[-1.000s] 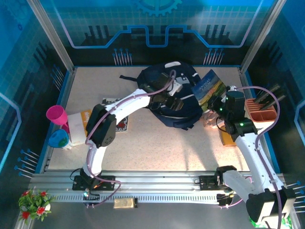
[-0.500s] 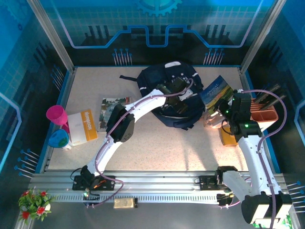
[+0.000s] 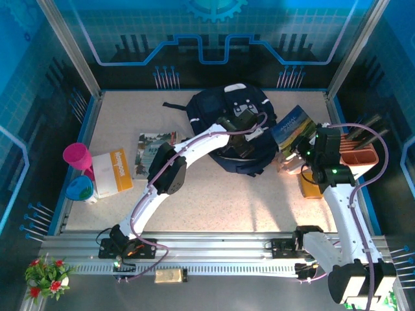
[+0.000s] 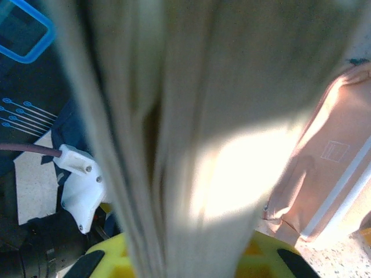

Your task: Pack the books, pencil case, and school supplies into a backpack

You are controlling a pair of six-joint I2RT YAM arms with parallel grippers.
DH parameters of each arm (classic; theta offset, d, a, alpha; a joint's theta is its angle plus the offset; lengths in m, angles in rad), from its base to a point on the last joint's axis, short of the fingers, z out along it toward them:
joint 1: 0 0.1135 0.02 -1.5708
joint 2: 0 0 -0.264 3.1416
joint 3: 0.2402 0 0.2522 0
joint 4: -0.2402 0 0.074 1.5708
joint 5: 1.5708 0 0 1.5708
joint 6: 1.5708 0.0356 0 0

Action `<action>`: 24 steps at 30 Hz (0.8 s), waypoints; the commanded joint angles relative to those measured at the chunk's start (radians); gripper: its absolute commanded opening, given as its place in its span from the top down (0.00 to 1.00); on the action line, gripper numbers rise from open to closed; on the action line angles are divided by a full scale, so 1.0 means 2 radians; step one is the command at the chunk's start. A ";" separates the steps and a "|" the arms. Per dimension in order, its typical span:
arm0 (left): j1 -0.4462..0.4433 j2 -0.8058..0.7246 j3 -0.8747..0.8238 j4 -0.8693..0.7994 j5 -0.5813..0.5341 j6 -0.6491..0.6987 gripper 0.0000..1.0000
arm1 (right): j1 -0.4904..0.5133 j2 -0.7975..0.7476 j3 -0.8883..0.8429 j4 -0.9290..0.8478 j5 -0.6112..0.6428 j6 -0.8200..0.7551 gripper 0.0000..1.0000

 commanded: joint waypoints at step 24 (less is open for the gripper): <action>0.044 -0.095 0.008 0.014 0.036 -0.117 0.92 | -0.019 -0.028 0.020 -0.014 0.038 0.003 0.92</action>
